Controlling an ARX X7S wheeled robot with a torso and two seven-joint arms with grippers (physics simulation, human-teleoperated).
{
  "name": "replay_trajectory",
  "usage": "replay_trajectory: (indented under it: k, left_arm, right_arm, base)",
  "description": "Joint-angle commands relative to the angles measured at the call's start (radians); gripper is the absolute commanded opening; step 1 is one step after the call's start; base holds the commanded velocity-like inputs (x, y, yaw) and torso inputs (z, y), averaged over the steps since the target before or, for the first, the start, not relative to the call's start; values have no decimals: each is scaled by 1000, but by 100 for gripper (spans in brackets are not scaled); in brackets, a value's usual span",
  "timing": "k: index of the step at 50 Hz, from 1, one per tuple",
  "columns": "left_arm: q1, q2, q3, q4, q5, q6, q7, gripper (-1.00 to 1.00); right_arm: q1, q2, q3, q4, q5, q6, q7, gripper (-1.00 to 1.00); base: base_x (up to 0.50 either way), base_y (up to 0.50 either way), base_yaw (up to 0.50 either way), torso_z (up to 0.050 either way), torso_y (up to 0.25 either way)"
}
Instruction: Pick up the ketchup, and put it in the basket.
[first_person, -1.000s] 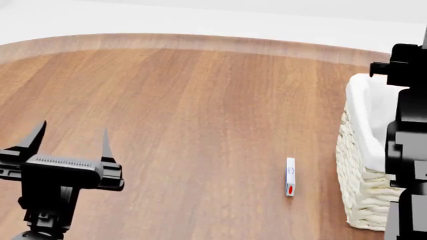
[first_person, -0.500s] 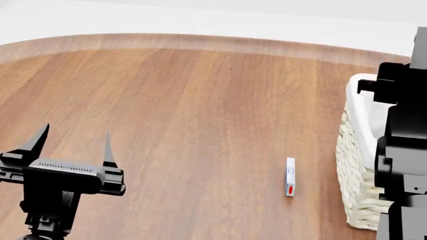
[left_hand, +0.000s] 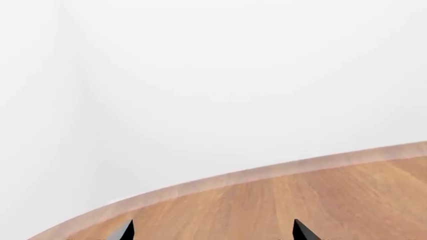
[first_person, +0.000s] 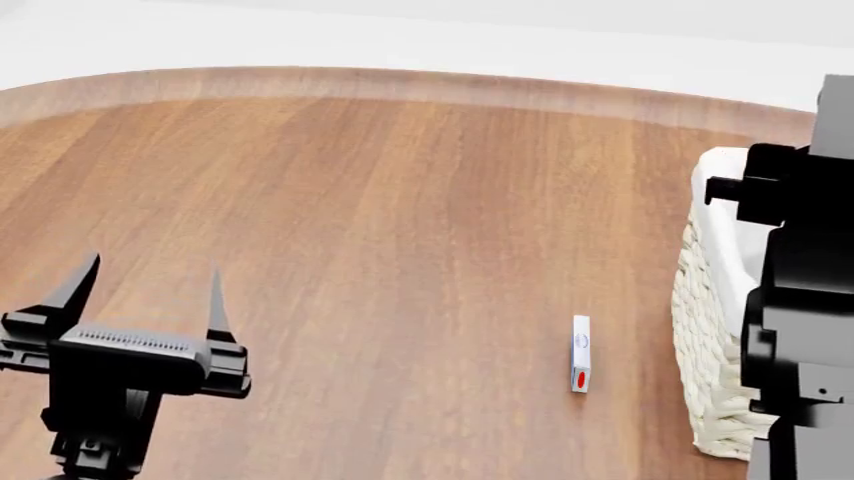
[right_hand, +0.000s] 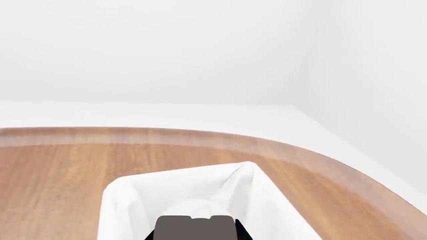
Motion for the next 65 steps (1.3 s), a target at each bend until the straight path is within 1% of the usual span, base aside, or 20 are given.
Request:
replay_trajectory:
  k: [1,9,10,32,43,49,53,54,60,61,63,64,65]
  left_arm:
    - [-1,16,-16,-15,-9,5,41,100]
    - [7,11,-14,-1,-15,-3,39,100]
    - [8,11,-13,0,-15,-2,38,100]
    - [11,5,-4,15,-29,-7,35,100]
    - [15,1,-2,29,-35,-15,28,100]
    - [15,1,-1,28,-37,-16,24,100]
    - [16,2,-7,54,-39,-36,8,100]
    - [10,7,-19,66,-38,-58,-19,100]
    - [-20,22,-18,59,-33,-88,-44,100]
    - [-27,26,-32,80,-40,-109,-61,100]
    - [-37,31,-42,89,-49,-123,-73,100]
    - [-42,34,-46,88,-53,-127,-78,100]
    - [-56,38,-45,83,-53,-135,-82,100]
  right_arm:
    - [-3,-22,29,27,-43,0,-26,-100]
    - [-13,-22,48,27,-42,12,-24,-100]
    - [-14,-22,50,27,-41,14,-24,100]
    - [-13,-17,63,27,-43,-4,-27,100]
    - [-14,-15,75,27,-42,-46,-32,100]
    - [-17,-15,97,27,-37,-128,-41,100]
    - [-34,-22,64,27,-58,-252,-20,100]
    - [-47,-26,59,27,-60,-326,-6,100]
    - [-103,-39,58,27,-53,-461,0,100]
    - [-124,-41,52,26,-60,-509,12,100]
    - [-148,-43,58,15,-52,-539,10,100]
    - [-179,-43,59,-42,-51,-517,13,100]
    - [-286,-42,70,-192,-35,-414,6,100]
  base:
    - [0,0,0,0,0]
    - [0,0,0,0,0]
    - [0,0,0,0,0]
    - [0,0,0,0,0]
    - [0,0,0,0,0]
    - [0,0,0,0,0]
    - [0,0,0,0,0]
    - [0,0,0,0,0]
    - [0,0,0,0,0]
    - [0,0,0,0,0]
    - [0,0,0,0,0]
    - [0,0,0,0,0]
    - [0,0,0,0,0]
